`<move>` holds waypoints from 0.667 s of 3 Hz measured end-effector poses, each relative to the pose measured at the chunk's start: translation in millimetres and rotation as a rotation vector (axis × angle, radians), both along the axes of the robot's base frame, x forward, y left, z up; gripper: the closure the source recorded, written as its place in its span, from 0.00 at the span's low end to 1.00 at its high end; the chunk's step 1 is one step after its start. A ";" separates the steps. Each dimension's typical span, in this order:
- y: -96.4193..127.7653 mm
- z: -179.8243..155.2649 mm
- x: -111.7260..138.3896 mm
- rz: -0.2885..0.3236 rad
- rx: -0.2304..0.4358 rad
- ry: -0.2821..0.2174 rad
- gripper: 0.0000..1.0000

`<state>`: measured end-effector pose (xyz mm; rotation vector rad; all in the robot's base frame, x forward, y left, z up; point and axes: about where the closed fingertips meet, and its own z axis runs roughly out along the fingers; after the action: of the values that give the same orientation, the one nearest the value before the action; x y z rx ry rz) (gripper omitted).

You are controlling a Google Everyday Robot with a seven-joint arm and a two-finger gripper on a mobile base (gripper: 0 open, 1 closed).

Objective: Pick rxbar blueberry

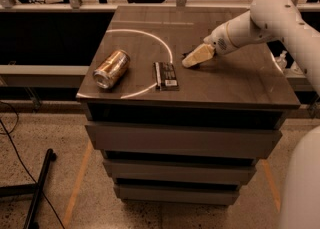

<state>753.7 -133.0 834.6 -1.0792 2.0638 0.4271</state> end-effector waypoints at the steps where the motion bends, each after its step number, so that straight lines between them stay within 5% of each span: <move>1: 6.4 -0.8 0.9 0.019 0.013 0.004 0.54; 2: 10.2 -0.4 -0.2 0.033 0.016 0.007 0.77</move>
Offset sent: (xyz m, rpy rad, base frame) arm -0.0020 0.0087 0.0060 0.0192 0.0020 0.0412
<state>753.6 -122.8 834.2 -1.1050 2.0476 0.4640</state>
